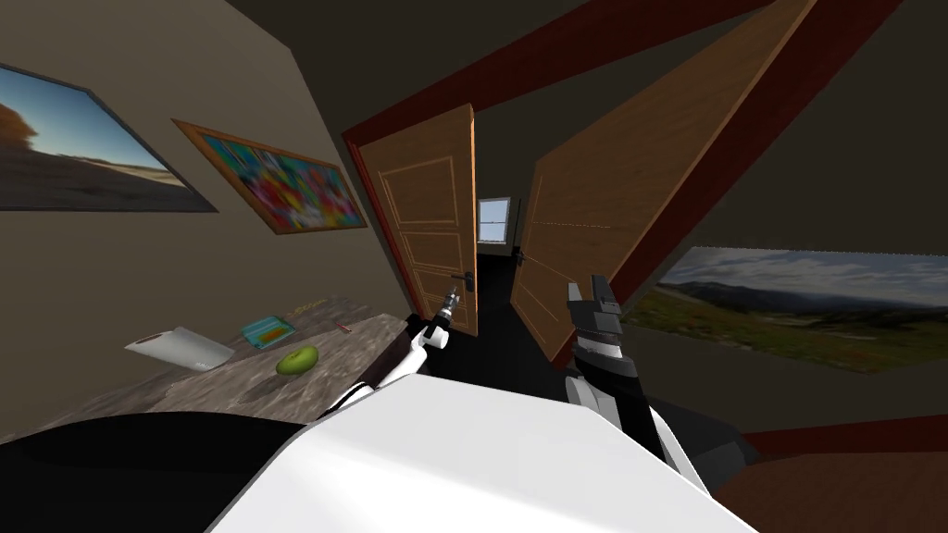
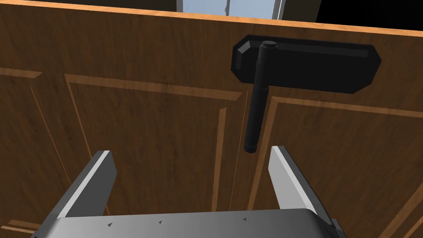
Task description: Push the door open
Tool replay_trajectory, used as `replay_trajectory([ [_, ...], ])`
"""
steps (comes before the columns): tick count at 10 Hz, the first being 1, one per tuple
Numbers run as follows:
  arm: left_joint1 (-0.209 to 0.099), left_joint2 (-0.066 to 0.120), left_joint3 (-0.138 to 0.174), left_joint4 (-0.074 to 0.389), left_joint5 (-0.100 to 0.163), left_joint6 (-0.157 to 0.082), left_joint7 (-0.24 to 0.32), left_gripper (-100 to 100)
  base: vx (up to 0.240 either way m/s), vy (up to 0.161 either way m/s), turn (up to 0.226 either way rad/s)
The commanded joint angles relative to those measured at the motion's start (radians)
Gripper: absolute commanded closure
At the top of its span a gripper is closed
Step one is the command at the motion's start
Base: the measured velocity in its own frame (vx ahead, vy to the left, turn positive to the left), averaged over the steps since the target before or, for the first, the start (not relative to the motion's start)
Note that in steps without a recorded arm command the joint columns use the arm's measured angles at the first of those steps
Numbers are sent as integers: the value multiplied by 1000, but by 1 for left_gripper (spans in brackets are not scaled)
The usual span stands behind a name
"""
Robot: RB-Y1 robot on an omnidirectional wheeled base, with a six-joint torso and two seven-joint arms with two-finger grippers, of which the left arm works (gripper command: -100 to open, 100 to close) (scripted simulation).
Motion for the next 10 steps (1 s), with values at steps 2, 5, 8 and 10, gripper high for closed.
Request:
replay_trajectory([
  [2, -48, 13, -17, 87, 15, 13, 4, -100, 80, 74, -59],
  [5, -96, 29, -33, 169, 30, 25, 9, -100, 70, 70, -58],
  [8, -143, 44, -48, 249, 44, 37, 15, -100, 62, 58, -45],
  [10, -153, 48, -52, 269, 46, 32, 20, -100, 51, 61, -41],
])
